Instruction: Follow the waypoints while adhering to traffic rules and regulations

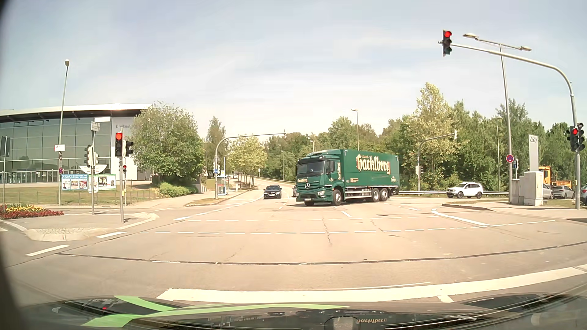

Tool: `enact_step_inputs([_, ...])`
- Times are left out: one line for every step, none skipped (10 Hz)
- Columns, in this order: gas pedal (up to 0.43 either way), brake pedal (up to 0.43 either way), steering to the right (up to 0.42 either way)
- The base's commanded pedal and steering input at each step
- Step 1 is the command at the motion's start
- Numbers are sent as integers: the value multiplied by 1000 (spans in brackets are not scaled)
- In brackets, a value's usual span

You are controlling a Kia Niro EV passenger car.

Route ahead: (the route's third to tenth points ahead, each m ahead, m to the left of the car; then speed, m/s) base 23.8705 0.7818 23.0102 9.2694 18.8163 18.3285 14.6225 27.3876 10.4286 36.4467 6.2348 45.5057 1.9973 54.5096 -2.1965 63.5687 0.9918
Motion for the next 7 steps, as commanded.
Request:
enact_step_inputs([0,244,12])
enact_step_inputs([0,244,12])
enact_step_inputs([0,244,11])
enact_step_inputs([0,244,10])
enact_step_inputs([0,244,10])
enact_step_inputs([0,238,10])
enact_step_inputs([0,244,10])
